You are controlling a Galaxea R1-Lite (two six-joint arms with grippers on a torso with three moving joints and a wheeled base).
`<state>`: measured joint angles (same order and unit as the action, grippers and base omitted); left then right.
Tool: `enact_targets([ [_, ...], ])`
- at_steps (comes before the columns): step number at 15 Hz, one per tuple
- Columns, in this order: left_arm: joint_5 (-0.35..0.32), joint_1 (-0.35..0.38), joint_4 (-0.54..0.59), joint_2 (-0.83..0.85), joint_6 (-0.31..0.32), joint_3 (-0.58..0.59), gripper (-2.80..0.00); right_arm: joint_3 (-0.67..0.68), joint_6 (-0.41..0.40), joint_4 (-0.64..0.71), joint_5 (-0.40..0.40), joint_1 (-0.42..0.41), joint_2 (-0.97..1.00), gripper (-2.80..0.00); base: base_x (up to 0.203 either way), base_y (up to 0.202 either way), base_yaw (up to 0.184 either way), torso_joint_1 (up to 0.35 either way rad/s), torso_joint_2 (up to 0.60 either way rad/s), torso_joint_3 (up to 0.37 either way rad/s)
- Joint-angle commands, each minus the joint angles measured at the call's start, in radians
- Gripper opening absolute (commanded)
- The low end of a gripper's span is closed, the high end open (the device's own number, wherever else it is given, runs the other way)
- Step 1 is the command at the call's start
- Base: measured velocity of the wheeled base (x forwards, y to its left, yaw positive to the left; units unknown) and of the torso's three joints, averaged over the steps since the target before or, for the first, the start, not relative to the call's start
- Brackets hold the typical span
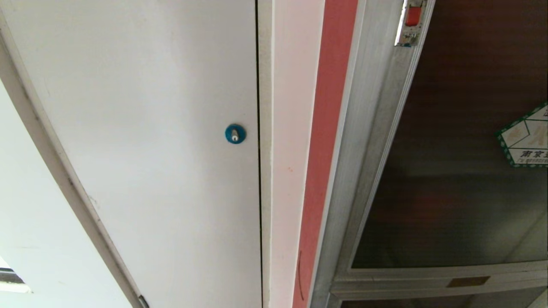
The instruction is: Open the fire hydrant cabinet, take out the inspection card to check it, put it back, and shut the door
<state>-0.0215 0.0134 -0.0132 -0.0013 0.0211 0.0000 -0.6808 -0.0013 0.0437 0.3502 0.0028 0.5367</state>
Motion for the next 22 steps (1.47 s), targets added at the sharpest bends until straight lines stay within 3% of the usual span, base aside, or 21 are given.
enact_targets([
  [1, 0.000, 0.000, -0.001, 0.001, 0.000, 0.008, -2.80, -0.126, 0.000, 0.090, 0.131, 0.000, 0.129, -2.80, 0.000, 0.000, 0.000, 0.000, 0.00, 0.000],
  [5, 0.000, 0.000, -0.001, 0.001, 0.000, 0.008, -2.80, -0.328, 0.000, 0.217, 0.286, 0.015, 0.294, -2.80, 0.000, 0.000, 0.000, 0.000, 0.00, 0.000],
  [8, 0.000, 0.000, -0.001, 0.001, 0.000, 0.008, -2.80, -0.416, -0.007, 0.225, 0.307, 0.160, 0.425, -2.80, 0.000, 0.000, 0.000, 0.000, 0.00, 0.000],
  [11, 0.000, 0.000, -0.001, 0.001, 0.000, 0.008, -2.80, -0.532, -0.008, 0.227, 0.227, 0.299, 0.547, -2.80, 0.000, 0.000, 0.000, 0.000, 0.00, 0.000],
  [13, 0.000, 0.000, -0.001, 0.001, 0.000, 0.007, -2.80, -0.591, -0.006, 0.218, 0.082, 0.399, 0.610, -2.80, 0.000, 0.000, 0.000, 0.000, 0.00, 0.000],
  [15, 0.000, 0.000, -0.001, 0.001, 0.000, 0.008, -2.80, -0.649, -0.003, 0.197, 0.009, 0.456, 0.658, -2.80, 0.000, 0.000, 0.000, 0.000, 0.00, 0.000],
  [22, 0.000, 0.000, -0.001, 0.001, 0.000, 0.008, -2.80, -0.835, -0.002, 0.171, -0.076, 0.470, 0.779, -2.80, 0.000, 0.000, 0.000, 0.000, 0.00, 0.000],
])
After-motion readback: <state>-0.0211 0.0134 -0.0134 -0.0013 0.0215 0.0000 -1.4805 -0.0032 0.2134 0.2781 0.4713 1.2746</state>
